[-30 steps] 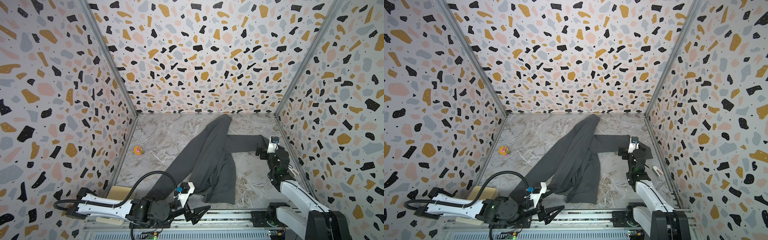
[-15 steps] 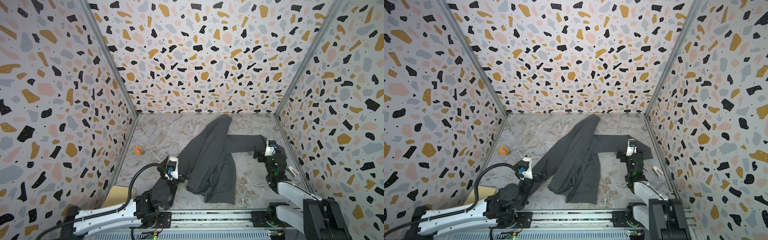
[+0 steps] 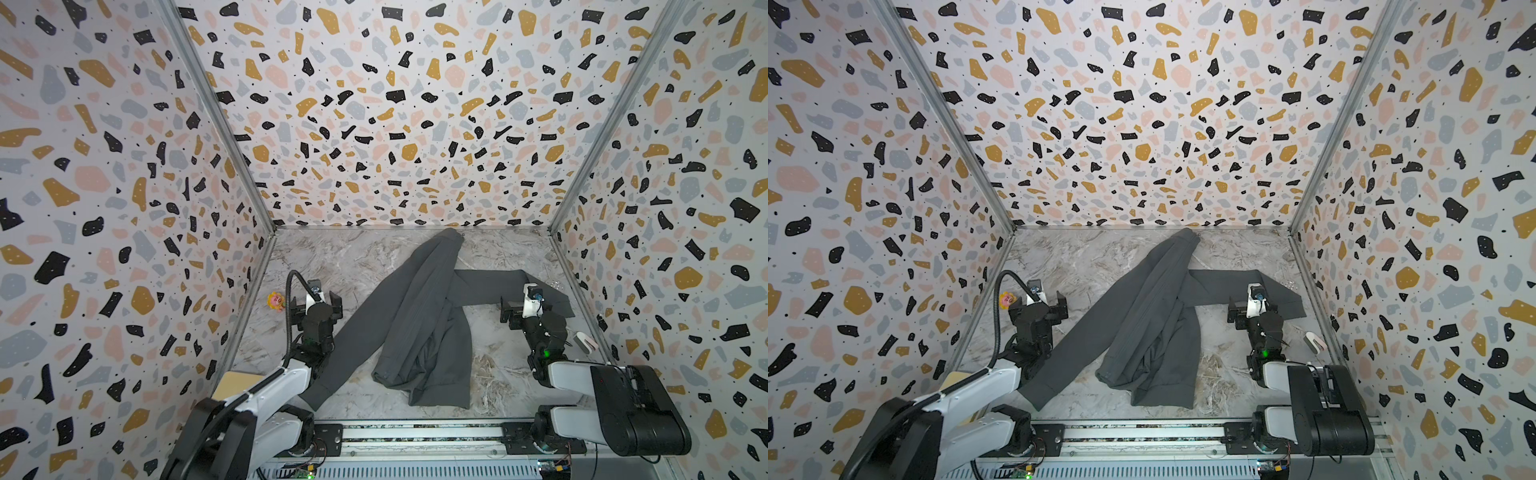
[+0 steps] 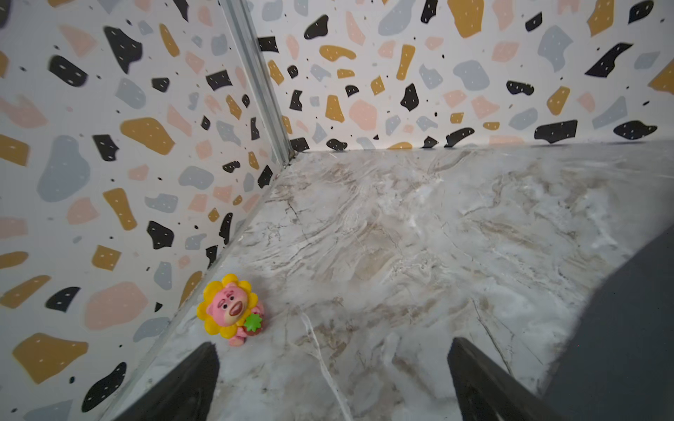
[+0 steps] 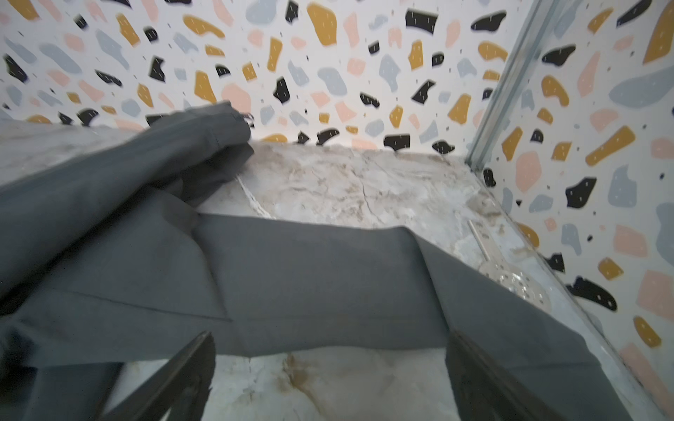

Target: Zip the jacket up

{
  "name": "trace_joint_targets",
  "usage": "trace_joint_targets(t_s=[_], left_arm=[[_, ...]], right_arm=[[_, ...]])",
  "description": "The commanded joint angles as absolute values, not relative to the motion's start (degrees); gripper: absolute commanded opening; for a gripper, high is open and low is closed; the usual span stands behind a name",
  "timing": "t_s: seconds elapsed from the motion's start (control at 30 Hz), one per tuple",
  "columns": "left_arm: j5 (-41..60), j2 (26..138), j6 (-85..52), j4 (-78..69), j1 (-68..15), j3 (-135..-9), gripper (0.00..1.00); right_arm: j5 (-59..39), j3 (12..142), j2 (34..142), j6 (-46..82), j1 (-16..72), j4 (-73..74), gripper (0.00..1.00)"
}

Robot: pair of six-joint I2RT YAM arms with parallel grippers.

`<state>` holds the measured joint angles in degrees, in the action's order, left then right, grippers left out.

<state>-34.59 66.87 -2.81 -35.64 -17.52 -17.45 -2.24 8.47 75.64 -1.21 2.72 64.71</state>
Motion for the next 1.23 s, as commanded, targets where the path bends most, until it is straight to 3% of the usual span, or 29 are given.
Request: trace_joint_targets(t_s=[0.0,0.03,0.1,0.2,0.33,0.43,0.63,1.2], left_arm=[[-31.8,71.3,-3.8,-46.5,-16.0,-16.6,1.0],[-33.2,73.4,-3.3,-52.9,-15.9,-14.7,1.0],[-33.9,73.1,-1.4,-48.9,-15.7,-15.9,1.0],[-32.1,75.0,2.8,-65.5,-14.4,-9.5,0.99],[-33.3,82.7,-0.9,-83.1,-10.4,-4.4,0.99],[-28.4,79.0,-0.1,-72.2,-10.4,-6.8,1.0],[-29.5,80.0,-0.2,-73.0,-10.4,-7.4,0.99],[-29.4,79.7,-0.2,-72.3,-10.4,-7.5,1.0]], right_arm=[[-3.4,4.4,79.6,-1.7,3.1,80.3,0.99],[-2.9,3.8,82.4,-1.5,3.1,83.8,0.99],[-2.9,4.9,86.2,-1.7,3.4,87.7,0.99],[-5.7,10.0,84.6,-3.0,3.1,74.0,0.99],[-4.0,9.0,84.5,-1.9,2.9,75.5,0.99],[-2.4,9.0,84.5,-1.3,2.9,75.6,0.99],[6.6,11.4,85.0,0.4,4.6,71.8,0.99],[7.2,11.6,85.2,0.1,5.2,71.6,0.99]])
